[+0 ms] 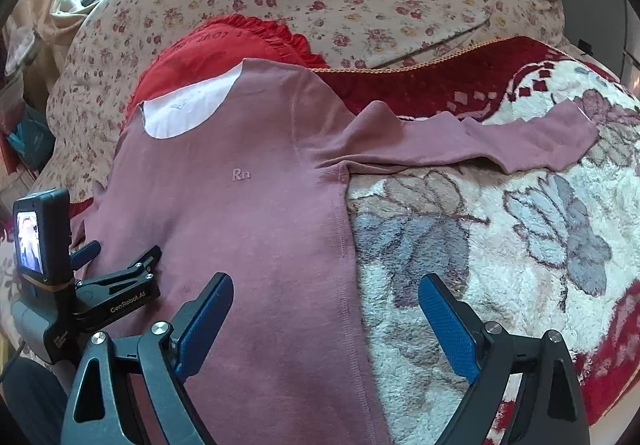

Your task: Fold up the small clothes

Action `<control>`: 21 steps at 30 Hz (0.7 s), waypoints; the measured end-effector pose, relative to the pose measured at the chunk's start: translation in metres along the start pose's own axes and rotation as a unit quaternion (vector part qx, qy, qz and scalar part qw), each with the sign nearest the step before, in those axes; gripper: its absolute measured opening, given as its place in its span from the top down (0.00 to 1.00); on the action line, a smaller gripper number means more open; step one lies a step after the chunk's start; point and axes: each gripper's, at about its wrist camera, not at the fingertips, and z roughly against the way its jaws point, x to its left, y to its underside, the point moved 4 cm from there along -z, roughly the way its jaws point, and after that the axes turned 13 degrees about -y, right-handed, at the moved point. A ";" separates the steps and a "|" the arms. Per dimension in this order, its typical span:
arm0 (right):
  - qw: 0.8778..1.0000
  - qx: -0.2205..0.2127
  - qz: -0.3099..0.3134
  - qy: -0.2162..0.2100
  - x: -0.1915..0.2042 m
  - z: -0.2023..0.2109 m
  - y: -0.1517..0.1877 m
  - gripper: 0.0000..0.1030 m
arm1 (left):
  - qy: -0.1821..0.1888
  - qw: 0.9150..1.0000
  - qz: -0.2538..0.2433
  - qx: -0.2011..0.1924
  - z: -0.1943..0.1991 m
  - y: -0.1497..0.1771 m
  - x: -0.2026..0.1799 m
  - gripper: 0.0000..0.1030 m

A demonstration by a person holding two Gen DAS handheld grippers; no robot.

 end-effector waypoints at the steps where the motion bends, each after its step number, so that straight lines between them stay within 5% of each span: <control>1: 1.000 0.001 -0.001 0.001 0.000 0.000 0.000 0.10 | 0.000 1.000 0.000 0.000 0.000 0.000 0.000 0.00; 21: 1.000 -0.010 -0.025 0.002 -0.010 0.003 -0.003 0.10 | 0.000 1.000 0.000 0.000 0.000 0.000 0.000 0.00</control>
